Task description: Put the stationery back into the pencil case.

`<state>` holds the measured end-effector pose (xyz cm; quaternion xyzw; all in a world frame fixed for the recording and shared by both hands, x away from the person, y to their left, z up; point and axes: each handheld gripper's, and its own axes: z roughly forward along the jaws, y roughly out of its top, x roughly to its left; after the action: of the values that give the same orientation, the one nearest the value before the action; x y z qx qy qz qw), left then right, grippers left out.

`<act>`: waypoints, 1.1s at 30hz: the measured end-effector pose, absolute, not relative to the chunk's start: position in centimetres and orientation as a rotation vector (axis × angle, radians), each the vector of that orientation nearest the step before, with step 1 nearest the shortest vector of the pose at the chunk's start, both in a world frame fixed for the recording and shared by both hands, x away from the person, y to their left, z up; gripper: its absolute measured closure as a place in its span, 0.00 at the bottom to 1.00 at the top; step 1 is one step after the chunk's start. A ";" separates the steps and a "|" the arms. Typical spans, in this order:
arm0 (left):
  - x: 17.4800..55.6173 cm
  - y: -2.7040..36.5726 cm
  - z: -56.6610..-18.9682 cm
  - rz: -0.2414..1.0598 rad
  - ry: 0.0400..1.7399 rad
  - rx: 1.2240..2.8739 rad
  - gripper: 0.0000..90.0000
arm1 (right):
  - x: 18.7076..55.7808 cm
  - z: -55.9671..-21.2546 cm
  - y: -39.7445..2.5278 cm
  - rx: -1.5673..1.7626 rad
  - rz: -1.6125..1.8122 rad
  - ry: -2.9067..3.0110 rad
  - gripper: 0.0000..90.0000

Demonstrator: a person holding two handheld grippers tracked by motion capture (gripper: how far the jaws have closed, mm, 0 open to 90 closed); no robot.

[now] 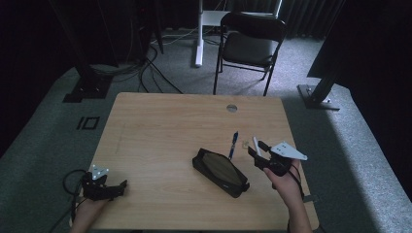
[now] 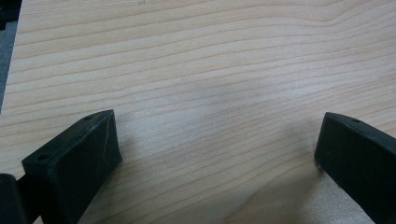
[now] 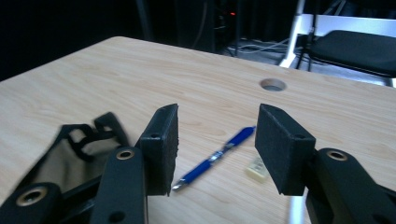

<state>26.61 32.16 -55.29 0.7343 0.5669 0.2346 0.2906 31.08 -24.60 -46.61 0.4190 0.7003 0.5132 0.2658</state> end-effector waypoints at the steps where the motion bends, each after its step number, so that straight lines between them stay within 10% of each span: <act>1: 26.6 32.2 -55.3 0.626 1.512 1.958 0.00 | 31.2 -46.7 -24.7 1.142 1.381 1.886 0.55; 33: 26.6 32.2 -55.3 0.625 1.512 1.958 0.00 | 35.7 -51.6 -27.3 1.415 1.166 1.845 0.61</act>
<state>26.61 32.16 -55.29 0.7343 0.5669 0.2345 0.2907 35.72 -27.30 -51.62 0.5242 0.6835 0.4322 0.2670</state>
